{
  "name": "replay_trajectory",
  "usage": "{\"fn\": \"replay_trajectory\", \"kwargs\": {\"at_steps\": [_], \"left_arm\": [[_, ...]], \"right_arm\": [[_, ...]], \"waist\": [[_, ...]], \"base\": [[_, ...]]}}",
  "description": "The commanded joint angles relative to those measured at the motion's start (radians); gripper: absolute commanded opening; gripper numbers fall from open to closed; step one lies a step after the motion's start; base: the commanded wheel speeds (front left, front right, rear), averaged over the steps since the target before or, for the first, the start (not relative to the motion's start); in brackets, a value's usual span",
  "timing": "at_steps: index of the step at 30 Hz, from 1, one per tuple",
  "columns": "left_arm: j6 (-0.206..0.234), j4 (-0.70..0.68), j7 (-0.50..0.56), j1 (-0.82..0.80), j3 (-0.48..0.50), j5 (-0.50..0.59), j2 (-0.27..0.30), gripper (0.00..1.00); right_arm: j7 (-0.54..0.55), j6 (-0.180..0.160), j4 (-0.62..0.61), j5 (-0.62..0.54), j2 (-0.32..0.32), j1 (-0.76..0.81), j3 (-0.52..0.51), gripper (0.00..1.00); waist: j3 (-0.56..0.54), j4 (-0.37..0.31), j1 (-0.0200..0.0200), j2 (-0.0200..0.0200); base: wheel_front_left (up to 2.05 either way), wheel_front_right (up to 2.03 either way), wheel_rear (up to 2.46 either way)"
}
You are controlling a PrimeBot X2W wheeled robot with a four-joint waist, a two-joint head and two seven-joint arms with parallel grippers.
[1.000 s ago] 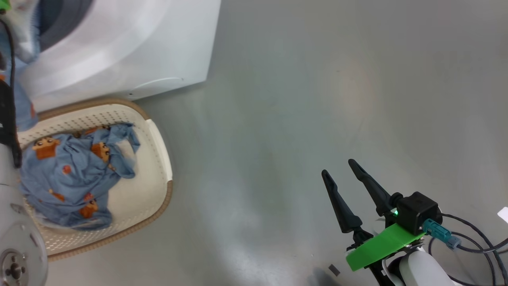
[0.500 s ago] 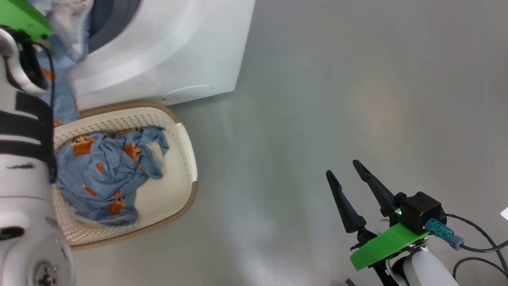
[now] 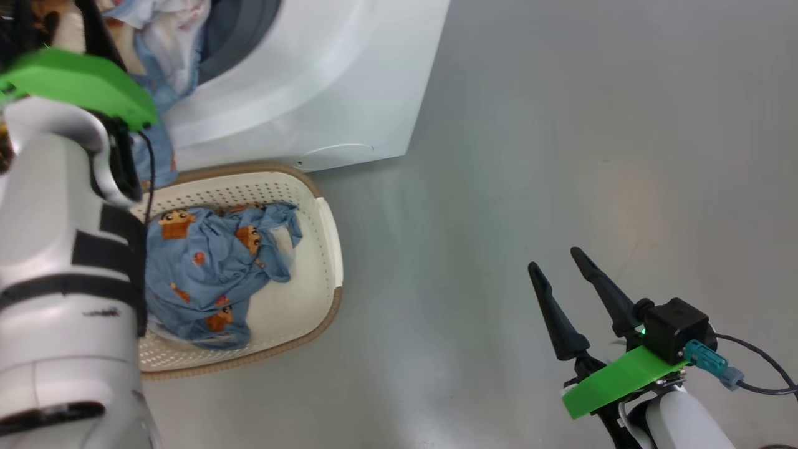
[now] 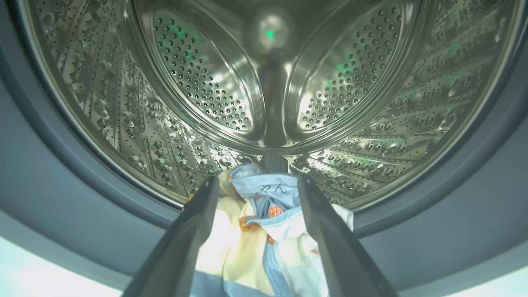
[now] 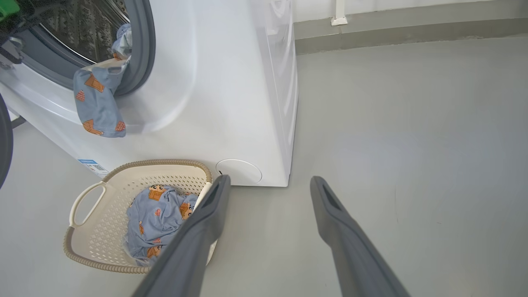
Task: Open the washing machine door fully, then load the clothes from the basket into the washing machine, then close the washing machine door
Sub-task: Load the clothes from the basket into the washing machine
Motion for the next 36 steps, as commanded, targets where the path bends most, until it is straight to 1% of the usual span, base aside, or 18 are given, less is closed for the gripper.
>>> {"fn": "replay_trajectory", "kwargs": {"at_steps": [1, 6, 9, 15, 18, 23, 26, 30, 31, 36], "left_arm": [[-0.008, -0.040, -0.005, 0.038, -0.002, -0.009, 0.027, 1.00], [-0.029, -0.108, -0.005, 0.125, -0.030, -0.036, 0.021, 1.00], [-0.040, -0.155, -0.005, 0.193, -0.058, -0.070, 0.020, 1.00], [-0.028, -0.282, -0.005, 0.359, -0.132, -0.149, 0.020, 1.00], [-0.018, -0.367, -0.005, 0.448, -0.148, -0.172, 0.020, 1.00], [-0.014, -0.520, -0.005, 0.604, -0.173, -0.188, 0.020, 1.00], [-0.001, -0.628, -0.005, 0.727, -0.197, -0.180, 0.020, 1.00], [0.017, -0.713, -0.005, 0.826, -0.205, -0.178, 0.020, 1.00], [0.017, -0.713, -0.005, 0.826, -0.205, -0.178, 0.020, 1.00], [0.037, -0.790, -0.005, 0.931, -0.201, -0.178, 0.020, 1.00]], "right_arm": [[-0.005, 0.002, -0.019, 0.000, -0.009, 0.012, 0.011, 1.00], [-0.005, 0.002, -0.021, -0.003, -0.013, 0.020, -0.007, 1.00], [-0.005, 0.002, -0.021, -0.005, -0.015, 0.026, -0.016, 1.00], [-0.005, 0.002, -0.022, -0.009, -0.018, 0.039, -0.025, 1.00], [-0.005, 0.002, -0.022, -0.011, -0.019, 0.041, -0.024, 1.00], [-0.005, 0.002, -0.022, -0.011, -0.021, 0.045, -0.025, 1.00], [-0.005, 0.002, -0.022, -0.012, -0.021, 0.054, -0.029, 1.00], [-0.005, 0.002, -0.018, -0.013, -0.021, 0.063, -0.031, 1.00], [-0.005, 0.002, -0.018, -0.013, -0.021, 0.063, -0.031, 1.00], [-0.005, 0.002, -0.014, -0.014, -0.017, 0.079, -0.029, 1.00]], "waist": [[-0.015, 0.018, 0.0001, 0.0000], [-0.031, 0.045, 0.0001, 0.0000], [-0.044, 0.058, 0.0001, 0.0000], [-0.071, 0.079, 0.0001, 0.0000], [-0.081, 0.084, 0.0001, 0.0000], [-0.094, 0.087, 0.0001, 0.0000], [-0.103, 0.091, 0.0001, 0.0000], [-0.121, 0.094, 0.0001, 0.0000], [-0.121, 0.094, 0.0001, 0.0000], [-0.155, 0.098, 0.0001, 0.0000]], "base": [[0.00, 0.00, 0.00], [0.00, 0.00, 0.00], [0.00, 0.00, 0.00], [0.00, 0.00, 0.00], [0.00, 0.00, 0.00], [0.00, 0.00, 0.00], [0.00, 0.00, 0.00], [0.00, 0.00, 0.00], [0.00, 0.00, 0.00], [0.00, 0.00, 0.00]]}}
